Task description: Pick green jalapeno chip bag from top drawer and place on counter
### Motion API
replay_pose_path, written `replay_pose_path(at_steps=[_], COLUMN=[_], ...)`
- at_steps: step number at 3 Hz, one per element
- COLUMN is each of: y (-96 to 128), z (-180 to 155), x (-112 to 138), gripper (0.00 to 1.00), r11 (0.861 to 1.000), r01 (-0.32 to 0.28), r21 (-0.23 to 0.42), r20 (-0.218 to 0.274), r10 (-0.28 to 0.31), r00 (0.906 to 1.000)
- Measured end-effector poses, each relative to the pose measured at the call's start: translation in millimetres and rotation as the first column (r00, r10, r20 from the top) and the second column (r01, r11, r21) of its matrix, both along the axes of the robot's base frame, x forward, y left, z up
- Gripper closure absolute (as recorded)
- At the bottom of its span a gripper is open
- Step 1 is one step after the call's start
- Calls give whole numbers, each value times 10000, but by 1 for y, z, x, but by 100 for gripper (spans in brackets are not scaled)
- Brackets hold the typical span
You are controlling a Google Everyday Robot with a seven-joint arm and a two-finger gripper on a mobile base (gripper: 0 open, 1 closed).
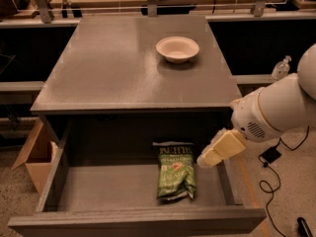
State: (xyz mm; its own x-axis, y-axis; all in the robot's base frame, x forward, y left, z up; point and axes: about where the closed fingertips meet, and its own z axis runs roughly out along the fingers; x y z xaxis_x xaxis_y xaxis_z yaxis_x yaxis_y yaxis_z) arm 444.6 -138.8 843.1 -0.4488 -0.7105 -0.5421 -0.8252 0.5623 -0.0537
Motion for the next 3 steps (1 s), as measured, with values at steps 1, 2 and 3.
replay_pose_path(at_steps=[1, 2, 3], y=[0, 5, 8], z=[0, -27, -66], x=[0, 0, 1], gripper=[0, 0, 0], r11=[10000, 9996, 9986], r01=[0, -161, -195], r21=[-1, 243, 488], r20=[1, -291, -678], r10=[0, 168, 227], r00=[10000, 9994, 9974])
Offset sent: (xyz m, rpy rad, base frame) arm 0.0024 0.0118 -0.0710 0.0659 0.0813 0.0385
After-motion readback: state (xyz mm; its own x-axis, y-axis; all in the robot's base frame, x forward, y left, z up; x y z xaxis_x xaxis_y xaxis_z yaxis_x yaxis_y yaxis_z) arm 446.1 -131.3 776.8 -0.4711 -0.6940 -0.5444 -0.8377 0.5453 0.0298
